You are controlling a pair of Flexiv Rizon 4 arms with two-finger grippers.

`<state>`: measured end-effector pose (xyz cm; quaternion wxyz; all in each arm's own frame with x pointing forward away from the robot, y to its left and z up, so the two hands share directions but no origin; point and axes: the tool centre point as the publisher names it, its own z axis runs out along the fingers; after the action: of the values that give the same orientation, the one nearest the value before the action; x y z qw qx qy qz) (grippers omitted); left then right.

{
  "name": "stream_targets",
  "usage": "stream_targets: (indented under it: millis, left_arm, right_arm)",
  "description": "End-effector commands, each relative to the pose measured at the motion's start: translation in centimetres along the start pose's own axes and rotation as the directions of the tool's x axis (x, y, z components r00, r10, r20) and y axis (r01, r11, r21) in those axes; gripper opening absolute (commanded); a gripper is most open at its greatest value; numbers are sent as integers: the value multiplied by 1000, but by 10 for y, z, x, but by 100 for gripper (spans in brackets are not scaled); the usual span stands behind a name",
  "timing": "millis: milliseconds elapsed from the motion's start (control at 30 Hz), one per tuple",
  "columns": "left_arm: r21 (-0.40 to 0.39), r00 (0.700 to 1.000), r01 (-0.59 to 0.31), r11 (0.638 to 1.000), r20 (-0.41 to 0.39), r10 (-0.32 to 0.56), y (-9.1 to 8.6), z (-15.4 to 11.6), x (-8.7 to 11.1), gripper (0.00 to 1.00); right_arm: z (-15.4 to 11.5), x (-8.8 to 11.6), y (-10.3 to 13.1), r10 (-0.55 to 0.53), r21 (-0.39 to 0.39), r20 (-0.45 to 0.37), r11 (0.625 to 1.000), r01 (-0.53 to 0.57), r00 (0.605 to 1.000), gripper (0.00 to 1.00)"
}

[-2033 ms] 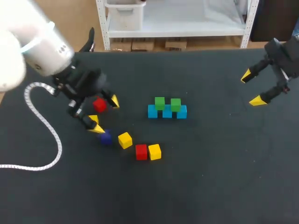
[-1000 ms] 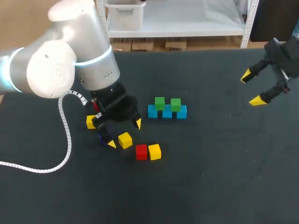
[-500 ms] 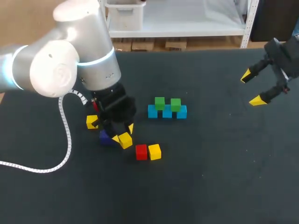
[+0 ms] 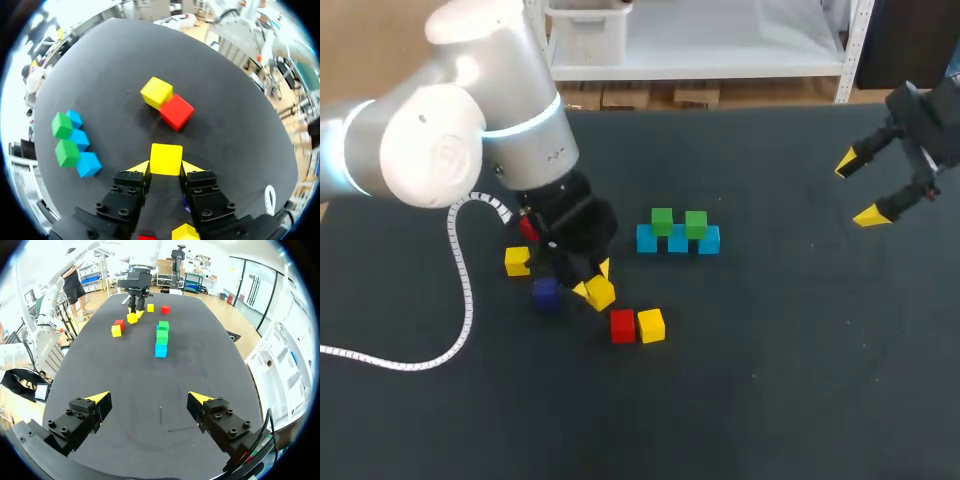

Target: Place the blue cubes, place green cubes on the blue cubes, place the yellow cubes on the green cubes, then place the red cubes on the yellow cubes, and place purple cube on the red cubes.

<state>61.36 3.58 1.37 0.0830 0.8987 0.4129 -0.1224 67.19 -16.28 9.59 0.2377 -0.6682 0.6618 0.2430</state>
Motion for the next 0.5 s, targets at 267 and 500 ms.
stream_targets:
  millis: [267,500]
  left_arm:
    - [-197,930,355,914,172,-324,3,-55,-14,0]
    - [-237,870,482,844,244,-428,17,-70,-29,0]
  right_arm:
    - [0,0,-1,-1,-1,2,1000,1,1000,100]
    - [0,0,-1,-1,-1,2,1000,1,1000,100]
